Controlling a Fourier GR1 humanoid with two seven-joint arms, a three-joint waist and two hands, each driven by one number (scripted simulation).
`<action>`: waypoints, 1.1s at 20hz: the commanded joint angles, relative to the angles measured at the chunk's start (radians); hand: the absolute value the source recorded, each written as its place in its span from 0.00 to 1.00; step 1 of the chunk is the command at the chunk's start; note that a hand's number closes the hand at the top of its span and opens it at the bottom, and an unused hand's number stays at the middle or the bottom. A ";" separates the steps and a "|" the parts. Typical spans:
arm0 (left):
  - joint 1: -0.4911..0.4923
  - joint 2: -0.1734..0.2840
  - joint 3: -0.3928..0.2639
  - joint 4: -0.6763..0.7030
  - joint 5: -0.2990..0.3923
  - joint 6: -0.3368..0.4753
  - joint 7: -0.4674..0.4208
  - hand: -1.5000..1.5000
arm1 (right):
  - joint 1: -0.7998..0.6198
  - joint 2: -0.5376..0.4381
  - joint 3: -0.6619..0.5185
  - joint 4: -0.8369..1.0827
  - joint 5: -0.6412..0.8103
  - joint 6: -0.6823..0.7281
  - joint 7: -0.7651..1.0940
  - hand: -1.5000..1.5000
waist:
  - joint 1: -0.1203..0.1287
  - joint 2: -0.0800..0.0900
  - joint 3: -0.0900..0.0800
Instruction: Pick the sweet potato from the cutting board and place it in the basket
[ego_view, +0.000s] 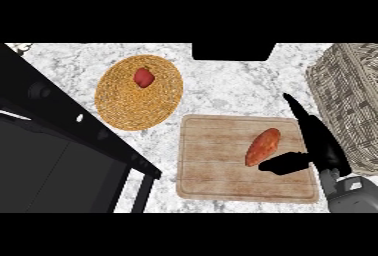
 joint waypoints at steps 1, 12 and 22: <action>-0.159 0.004 -0.004 -0.053 -0.012 -0.019 -0.026 0.50 | 0.027 0.002 0.021 -0.009 0.019 0.012 0.001 0.00 | -0.031 -0.012 0.013; -0.189 0.016 0.000 -0.027 -0.023 -0.018 -0.017 0.50 | 0.040 0.048 0.006 0.054 -0.003 0.010 -0.146 0.00 | -0.035 -0.008 0.014; -0.160 0.023 0.008 -0.056 -0.015 -0.024 -0.024 0.50 | 0.038 0.071 0.042 0.061 0.062 0.019 -0.103 0.00 | -0.022 -0.011 0.012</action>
